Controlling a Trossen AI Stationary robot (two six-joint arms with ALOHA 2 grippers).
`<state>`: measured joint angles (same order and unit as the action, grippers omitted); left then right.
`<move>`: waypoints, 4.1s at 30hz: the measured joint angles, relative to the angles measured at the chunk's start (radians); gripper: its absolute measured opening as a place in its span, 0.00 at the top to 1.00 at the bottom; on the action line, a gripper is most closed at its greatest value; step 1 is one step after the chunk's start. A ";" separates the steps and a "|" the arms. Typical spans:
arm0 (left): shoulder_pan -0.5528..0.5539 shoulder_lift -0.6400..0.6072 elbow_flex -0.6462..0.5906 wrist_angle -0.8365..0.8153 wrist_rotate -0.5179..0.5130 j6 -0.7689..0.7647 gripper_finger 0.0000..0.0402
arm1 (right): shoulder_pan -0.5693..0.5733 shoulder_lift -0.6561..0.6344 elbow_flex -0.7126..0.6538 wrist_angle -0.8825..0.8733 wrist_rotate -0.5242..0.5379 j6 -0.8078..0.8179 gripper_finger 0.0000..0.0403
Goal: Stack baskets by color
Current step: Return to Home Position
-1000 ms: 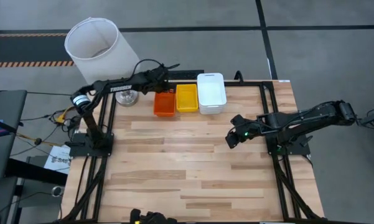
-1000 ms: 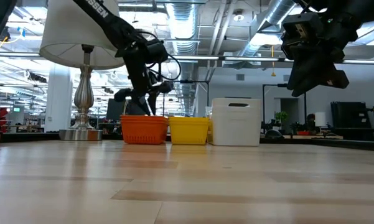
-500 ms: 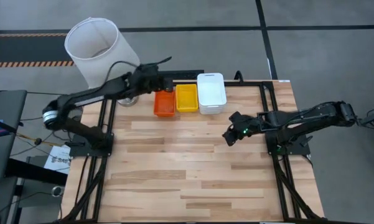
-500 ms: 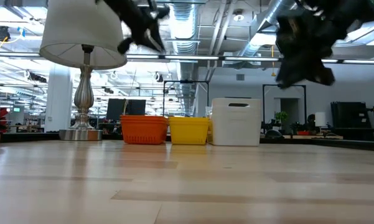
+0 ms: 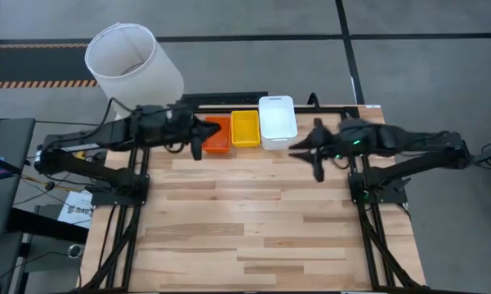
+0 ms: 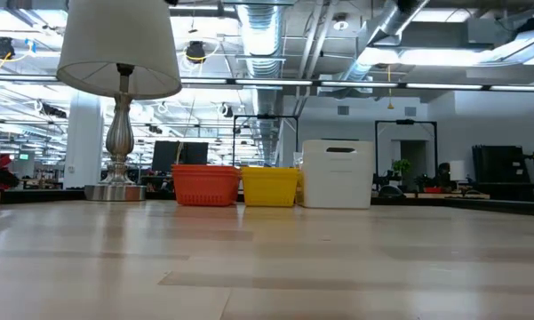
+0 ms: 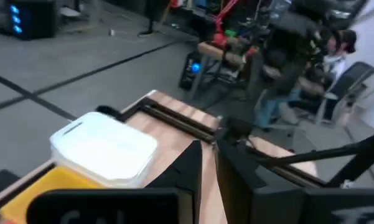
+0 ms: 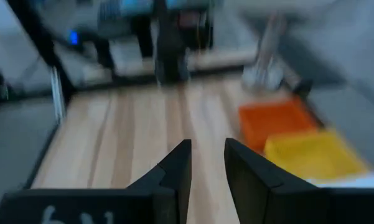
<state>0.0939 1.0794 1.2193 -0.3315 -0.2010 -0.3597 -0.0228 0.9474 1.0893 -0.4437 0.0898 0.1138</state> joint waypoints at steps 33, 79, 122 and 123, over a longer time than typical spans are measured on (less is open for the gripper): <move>0.015 -0.643 -1.138 0.565 0.089 -0.237 0.91 | -0.147 -0.934 -0.777 0.190 -0.011 0.162 0.71; 0.019 -1.078 -1.127 0.116 0.100 -0.044 0.91 | 0.071 -0.945 -1.081 0.561 0.069 0.187 0.71; 0.013 -1.078 -1.124 0.081 0.257 0.214 0.91 | 0.099 -0.941 -1.084 0.489 0.094 0.123 0.71; 0.010 -1.078 -1.126 0.084 0.263 0.220 0.91 | 0.099 -0.941 -1.084 0.489 0.094 0.124 0.71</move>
<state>0.1041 0.0010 0.0933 -0.2473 0.0624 -0.1398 0.0761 0.0063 0.0048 0.0452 0.1841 0.2375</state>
